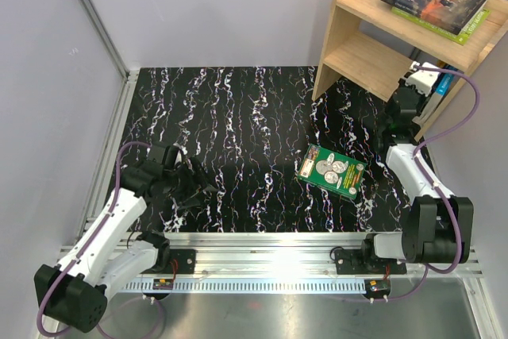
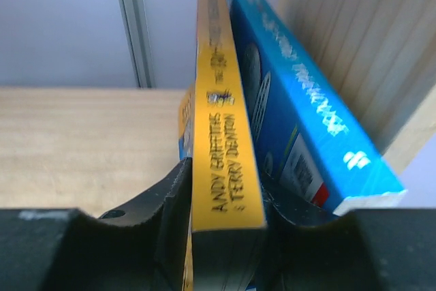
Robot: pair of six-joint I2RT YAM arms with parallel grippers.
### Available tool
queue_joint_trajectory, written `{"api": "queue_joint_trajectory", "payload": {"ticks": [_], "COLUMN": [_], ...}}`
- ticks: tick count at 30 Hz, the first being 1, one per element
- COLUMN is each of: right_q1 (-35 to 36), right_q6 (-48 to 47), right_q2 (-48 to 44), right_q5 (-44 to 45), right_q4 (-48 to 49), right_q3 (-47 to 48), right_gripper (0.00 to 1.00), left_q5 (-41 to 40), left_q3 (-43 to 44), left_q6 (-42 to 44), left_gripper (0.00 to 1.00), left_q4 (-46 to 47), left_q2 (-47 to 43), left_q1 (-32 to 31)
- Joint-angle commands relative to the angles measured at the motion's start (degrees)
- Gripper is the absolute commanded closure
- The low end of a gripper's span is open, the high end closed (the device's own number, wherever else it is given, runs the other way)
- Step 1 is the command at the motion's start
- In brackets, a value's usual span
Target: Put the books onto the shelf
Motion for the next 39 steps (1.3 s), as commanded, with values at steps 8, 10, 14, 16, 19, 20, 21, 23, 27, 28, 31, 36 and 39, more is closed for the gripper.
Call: {"api": "queue_joint_trajectory", "payload": {"ticks": [8, 10, 14, 16, 19, 20, 21, 23, 27, 28, 31, 36, 39], "right_q1": [-0.35, -0.35, -0.35, -0.35, -0.35, -0.26, -0.26, -0.26, 0.0, 0.44, 1.58, 12.03, 14.94], "right_q6": [4.34, 5.39, 8.64, 10.75, 13.74, 15.14, 15.68, 18.14, 21.13, 21.83, 22.63, 26.13, 34.73], "right_q2": [-4.41, -5.29, -7.23, -8.45, -10.21, -10.65, -11.44, -12.23, -15.22, -15.84, -19.09, -25.06, -26.91], "right_q5": [0.66, 0.23, -2.67, -4.17, -6.1, -6.71, -7.76, -9.17, -11.9, -12.34, -14.8, -12.87, -16.37], "right_q4": [-8.88, -10.8, -15.2, -18.09, -21.87, -22.59, -23.29, -26.27, -31.2, -32.68, -37.33, -46.39, -54.65], "right_q3": [0.81, 0.81, 0.72, 0.9, 0.63, 0.55, 0.11, -0.07, -1.03, -1.47, -2.09, -1.83, -1.22], "right_gripper": [0.56, 0.55, 0.54, 0.53, 0.52, 0.51, 0.5, 0.49, 0.48, 0.48, 0.48, 0.47, 0.45], "left_q5": [-0.78, -0.78, -0.87, -0.95, -0.95, -0.87, -0.69, -0.6, -0.43, -0.43, -0.51, -0.69, -0.34], "left_q3": [2.74, 2.56, 2.56, 2.74, 2.91, 2.91, 2.83, 2.83, 2.74, 2.82, 2.83, 2.74, 2.3], "left_q6": [0.89, 0.8, 0.8, 0.71, 0.71, 0.54, 0.45, 0.36, 0.01, -0.08, -0.17, -0.17, -0.78], "left_gripper": [0.24, 0.24, 0.24, 0.24, 0.24, 0.24, 0.24, 0.24, 0.24, 0.24, 0.23, 0.23, 0.22], "left_q4": [2.05, 1.96, 1.87, 1.96, 2.14, 2.23, 2.4, 2.58, 3.1, 3.28, 3.54, 4.6, 6.44], "left_q2": [0.57, 0.39, 0.21, 0.3, 0.48, 0.48, 0.56, 0.57, 0.65, 0.74, 1.18, 2.41, 3.64], "left_q1": [0.33, 0.33, 0.24, 0.33, 0.24, 0.32, 0.33, 0.32, 0.24, 0.32, 0.33, 0.24, 0.33]}}
